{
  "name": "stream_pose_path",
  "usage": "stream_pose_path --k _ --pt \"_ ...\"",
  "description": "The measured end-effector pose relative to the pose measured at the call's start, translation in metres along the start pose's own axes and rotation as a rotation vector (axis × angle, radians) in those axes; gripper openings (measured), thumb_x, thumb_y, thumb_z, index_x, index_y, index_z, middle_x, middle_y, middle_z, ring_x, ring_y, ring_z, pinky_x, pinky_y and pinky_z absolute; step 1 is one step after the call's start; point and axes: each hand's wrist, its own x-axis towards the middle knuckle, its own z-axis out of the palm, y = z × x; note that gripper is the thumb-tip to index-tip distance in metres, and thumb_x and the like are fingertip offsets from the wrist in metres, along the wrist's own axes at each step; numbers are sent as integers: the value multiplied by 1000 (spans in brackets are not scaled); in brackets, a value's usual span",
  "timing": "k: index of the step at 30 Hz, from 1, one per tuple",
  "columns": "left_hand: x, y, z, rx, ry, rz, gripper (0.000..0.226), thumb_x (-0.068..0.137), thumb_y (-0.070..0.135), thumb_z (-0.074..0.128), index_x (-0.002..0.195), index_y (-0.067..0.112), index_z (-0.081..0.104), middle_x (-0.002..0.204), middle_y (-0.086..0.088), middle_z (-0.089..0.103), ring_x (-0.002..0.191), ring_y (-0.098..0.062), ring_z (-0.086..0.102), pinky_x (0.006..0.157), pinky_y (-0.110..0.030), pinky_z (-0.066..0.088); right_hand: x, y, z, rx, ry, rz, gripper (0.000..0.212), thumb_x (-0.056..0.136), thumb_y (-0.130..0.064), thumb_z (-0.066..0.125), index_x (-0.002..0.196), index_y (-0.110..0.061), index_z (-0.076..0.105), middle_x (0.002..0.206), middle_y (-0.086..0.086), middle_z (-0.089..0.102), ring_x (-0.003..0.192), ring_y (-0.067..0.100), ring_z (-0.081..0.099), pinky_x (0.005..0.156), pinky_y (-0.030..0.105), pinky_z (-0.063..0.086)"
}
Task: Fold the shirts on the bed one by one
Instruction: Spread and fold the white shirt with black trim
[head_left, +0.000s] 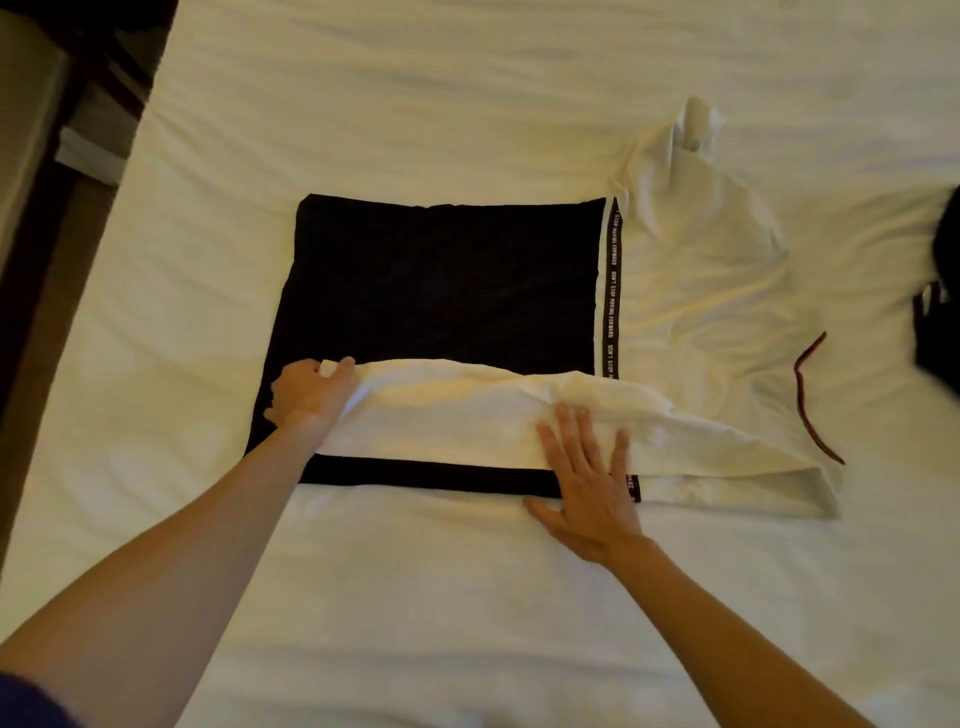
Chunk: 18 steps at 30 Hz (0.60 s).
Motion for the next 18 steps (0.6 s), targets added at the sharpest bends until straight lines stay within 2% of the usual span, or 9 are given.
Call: stream_pose_path --k 1,2,3,5,8,11,13,16,18 --pt "1 -1 -1 -49 44 95 39 95 47 58 81 10 58 79 -8 59 93 -41 60 78 -47 47 2 -2 4 -29 -28 23 92 89 -69 32 159 -22 -4 165 6 -17 151 29 -17 116 67 -4" --pt "0 -2 -5 -89 95 218 38 98 43 55 75 13 50 68 -4 51 80 -40 57 64 -42 40 3 -3 6 -43 -48 39 91 89 -70 30 158 -22 -5 164 6 -18 151 29 -18 116 68 -3" --pt "-1 -6 -10 -102 144 336 37 100 42 53 76 15 47 64 -2 48 71 -37 52 56 -39 34 4 -4 7 -47 -63 48 91 89 -70 29 158 -22 -5 164 6 -18 151 29 -17 115 69 -2" --pt "2 -15 -18 -76 217 467 33 101 42 52 86 13 54 65 -8 54 63 -32 51 53 -39 34 4 -4 7 -36 -78 45 91 89 -69 30 159 -22 -3 165 7 -17 151 30 -17 115 69 -1" --pt "5 -24 -16 -32 190 386 38 101 41 52 99 4 62 80 -19 63 76 -39 60 63 -41 39 5 -2 3 4 -86 10 93 88 -69 34 158 -22 -5 163 6 -22 150 29 -21 115 69 -5" --pt "-13 -10 2 61 299 323 48 102 42 50 130 3 51 123 -23 54 113 -42 51 89 -50 41 -2 3 -2 133 -2 -51 85 90 -58 42 159 -21 9 165 5 -15 152 27 -15 118 64 -1" --pt "-53 8 30 70 324 553 48 103 41 45 138 8 44 136 -19 47 126 -37 44 102 -53 37 -14 15 -4 220 119 -33 73 93 -42 45 157 -18 19 167 5 -2 153 27 -2 120 59 7" --pt "-132 28 94 47 -10 1027 47 102 37 43 140 9 47 143 -13 47 134 -31 44 109 -49 38 -38 51 -4 162 179 153 66 99 -34 38 159 -19 13 167 4 1 153 25 0 120 58 3" --pt "-176 40 140 189 -227 1220 46 103 36 42 145 15 45 156 -11 36 146 -29 31 115 -54 32 -58 87 -1 151 134 434 67 102 -41 32 159 -25 0 166 1 -8 152 19 -11 120 56 -7"
